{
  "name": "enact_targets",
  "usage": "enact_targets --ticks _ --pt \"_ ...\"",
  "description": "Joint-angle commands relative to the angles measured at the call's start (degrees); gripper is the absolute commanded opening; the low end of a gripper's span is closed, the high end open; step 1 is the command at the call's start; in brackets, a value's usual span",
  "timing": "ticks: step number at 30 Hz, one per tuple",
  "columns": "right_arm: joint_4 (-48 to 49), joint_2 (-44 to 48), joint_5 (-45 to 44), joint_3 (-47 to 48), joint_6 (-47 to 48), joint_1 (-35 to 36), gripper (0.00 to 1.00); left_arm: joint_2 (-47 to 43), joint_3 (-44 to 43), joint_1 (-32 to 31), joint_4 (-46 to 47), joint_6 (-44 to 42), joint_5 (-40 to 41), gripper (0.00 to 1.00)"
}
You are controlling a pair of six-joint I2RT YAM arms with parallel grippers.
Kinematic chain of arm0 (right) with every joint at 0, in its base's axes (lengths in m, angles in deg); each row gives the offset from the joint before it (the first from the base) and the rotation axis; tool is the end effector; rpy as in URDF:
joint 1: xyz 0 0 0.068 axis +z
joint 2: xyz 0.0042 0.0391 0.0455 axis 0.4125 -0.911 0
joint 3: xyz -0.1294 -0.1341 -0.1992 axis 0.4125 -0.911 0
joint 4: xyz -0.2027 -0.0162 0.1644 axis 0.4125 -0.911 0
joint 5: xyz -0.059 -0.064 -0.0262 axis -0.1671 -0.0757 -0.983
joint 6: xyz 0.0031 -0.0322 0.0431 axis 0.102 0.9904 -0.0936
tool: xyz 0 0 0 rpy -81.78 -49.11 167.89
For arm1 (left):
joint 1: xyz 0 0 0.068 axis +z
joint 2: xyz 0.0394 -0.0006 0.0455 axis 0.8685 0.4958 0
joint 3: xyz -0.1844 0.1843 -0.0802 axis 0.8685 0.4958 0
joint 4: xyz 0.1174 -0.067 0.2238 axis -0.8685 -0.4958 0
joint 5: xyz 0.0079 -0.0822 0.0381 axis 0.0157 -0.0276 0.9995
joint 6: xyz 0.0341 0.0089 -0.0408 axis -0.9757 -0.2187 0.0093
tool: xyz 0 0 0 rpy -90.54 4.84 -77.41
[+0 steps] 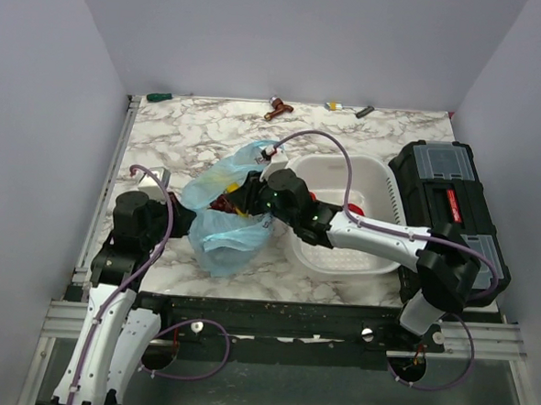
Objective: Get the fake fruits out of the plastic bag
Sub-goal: Take out the fake fruit from the plastic bag.
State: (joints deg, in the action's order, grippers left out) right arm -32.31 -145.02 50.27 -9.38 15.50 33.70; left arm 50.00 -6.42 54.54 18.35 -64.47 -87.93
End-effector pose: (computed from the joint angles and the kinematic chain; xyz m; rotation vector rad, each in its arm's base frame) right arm 0.2140 0.3326 0.2780 -0.2960 1.9613 0.9423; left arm 0.1305 -0.0224 0.2871 -0.1349 2.0699 -0.5723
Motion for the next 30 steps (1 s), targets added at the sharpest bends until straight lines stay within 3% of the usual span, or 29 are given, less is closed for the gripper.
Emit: enact_targets --ticks 1,5,12,16,23,30 --pt "5.76 1.82 -2.31 -3.47 0.72 0.39 0.14 -4.02 0.16 -0.15 -0.01 0.17 4.46 0.00" --pt "-2.95 -5.89 -6.00 0.67 -2.39 0.46 0.12 -7.60 0.33 -0.16 -0.72 0.59 7.87 0.00" --pt "-2.93 -12.10 -7.38 -0.25 -5.36 0.72 0.17 -6.21 0.73 -0.20 0.09 0.50 6.43 0.00" --pt "-4.72 -12.70 -8.47 -0.25 -6.62 0.74 0.27 -3.61 0.51 -0.15 0.24 0.26 4.13 0.00" --pt "-5.04 -8.90 -7.60 -0.05 -5.87 0.70 0.58 -2.97 0.74 -0.16 0.80 0.15 2.29 0.00" --pt "-6.76 -10.15 -7.52 3.57 -3.97 0.34 0.75 -3.15 0.85 -0.24 1.14 0.06 1.89 0.00"
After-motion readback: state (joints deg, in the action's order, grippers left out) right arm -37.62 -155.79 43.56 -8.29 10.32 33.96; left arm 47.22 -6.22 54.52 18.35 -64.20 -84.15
